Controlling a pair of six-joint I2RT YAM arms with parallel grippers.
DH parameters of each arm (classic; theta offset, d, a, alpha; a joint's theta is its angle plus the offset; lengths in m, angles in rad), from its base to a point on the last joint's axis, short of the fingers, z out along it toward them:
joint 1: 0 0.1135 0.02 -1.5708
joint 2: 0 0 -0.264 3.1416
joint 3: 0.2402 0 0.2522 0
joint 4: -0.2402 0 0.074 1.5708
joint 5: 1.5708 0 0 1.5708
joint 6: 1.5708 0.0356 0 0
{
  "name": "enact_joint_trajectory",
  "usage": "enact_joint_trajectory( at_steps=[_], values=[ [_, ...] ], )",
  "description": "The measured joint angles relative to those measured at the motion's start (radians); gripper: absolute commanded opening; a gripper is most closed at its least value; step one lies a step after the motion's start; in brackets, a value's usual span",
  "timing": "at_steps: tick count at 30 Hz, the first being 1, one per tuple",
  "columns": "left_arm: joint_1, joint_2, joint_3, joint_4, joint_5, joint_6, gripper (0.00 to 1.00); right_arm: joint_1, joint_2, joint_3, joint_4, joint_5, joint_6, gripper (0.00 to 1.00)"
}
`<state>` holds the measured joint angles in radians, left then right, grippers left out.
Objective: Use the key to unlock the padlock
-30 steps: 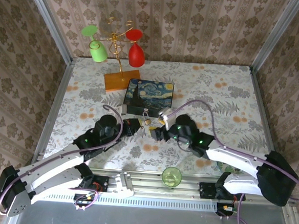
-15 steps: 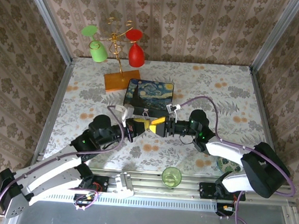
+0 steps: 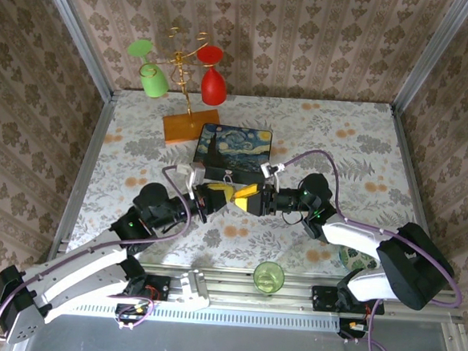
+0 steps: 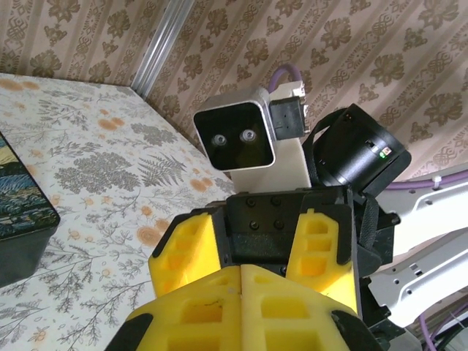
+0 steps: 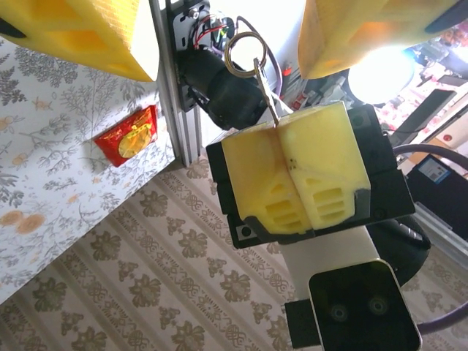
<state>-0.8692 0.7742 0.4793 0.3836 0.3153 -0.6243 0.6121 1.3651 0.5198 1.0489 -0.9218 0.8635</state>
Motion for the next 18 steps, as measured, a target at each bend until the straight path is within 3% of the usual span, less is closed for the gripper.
enact_joint_trajectory(
  at_steps=[18],
  values=[
    [0.0,0.047,-0.014,0.096,0.007,-0.05,0.0,0.008,0.011,0.0,0.07,-0.007,0.032,0.33]
  ],
)
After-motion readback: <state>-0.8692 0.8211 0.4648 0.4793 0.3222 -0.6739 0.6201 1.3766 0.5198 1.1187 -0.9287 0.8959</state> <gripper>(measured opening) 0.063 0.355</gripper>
